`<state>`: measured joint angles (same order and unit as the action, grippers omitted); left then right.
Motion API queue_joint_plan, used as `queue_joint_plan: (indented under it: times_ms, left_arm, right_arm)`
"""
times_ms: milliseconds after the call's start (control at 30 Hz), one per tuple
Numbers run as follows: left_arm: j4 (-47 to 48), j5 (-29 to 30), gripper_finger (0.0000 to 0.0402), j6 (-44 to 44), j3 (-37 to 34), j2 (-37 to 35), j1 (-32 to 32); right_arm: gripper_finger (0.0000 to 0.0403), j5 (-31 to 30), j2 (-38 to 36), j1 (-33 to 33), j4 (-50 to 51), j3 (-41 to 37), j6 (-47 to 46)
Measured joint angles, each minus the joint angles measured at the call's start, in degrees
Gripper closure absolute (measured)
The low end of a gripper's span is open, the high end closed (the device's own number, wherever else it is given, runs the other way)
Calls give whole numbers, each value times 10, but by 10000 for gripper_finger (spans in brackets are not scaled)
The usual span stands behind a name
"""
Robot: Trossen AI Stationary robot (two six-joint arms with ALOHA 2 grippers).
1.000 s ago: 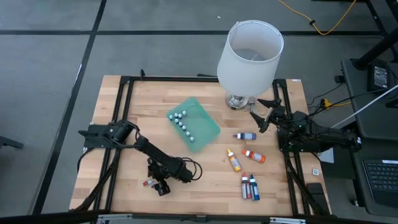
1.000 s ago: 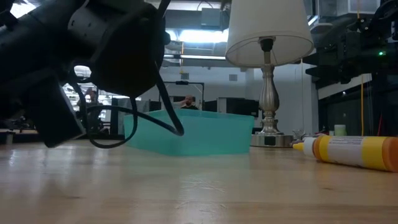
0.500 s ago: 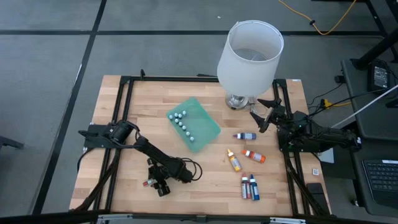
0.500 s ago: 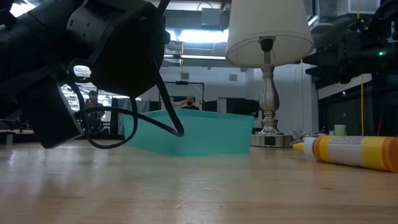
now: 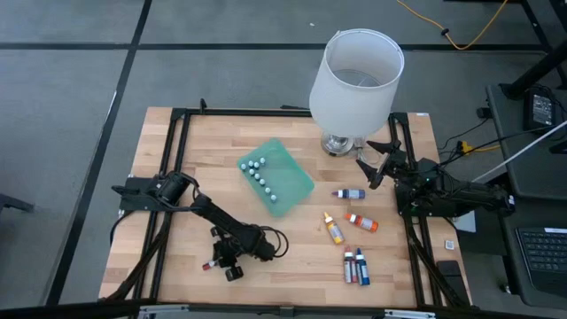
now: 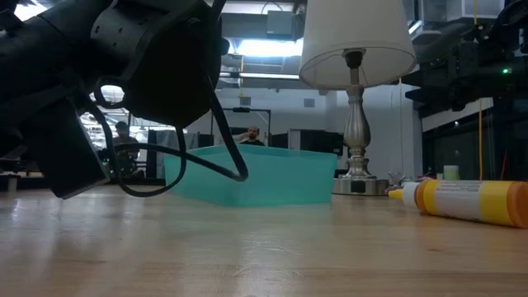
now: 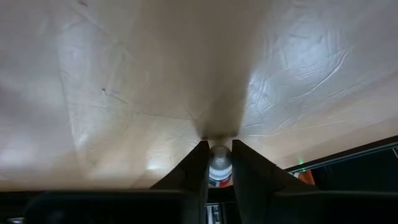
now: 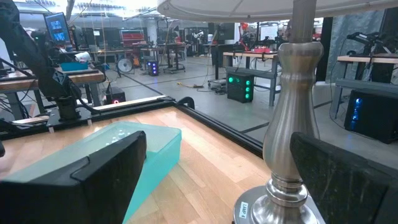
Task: Pick & Place food coloring
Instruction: Put the small red food coloring bottle into the green bin
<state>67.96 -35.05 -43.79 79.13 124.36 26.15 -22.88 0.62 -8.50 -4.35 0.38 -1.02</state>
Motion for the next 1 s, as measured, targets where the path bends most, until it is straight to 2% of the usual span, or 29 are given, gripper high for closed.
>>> queue_joint_plan:
  times_ms: [567,1000]
  left_arm:
    - [1,4,353,20,0,-3,-15]
    - [16,70,359,5,3,-96,-69]
  right_arm:
    - [6,0,0,0,0,0,0]
    - [6,0,0,0,0,0,0]
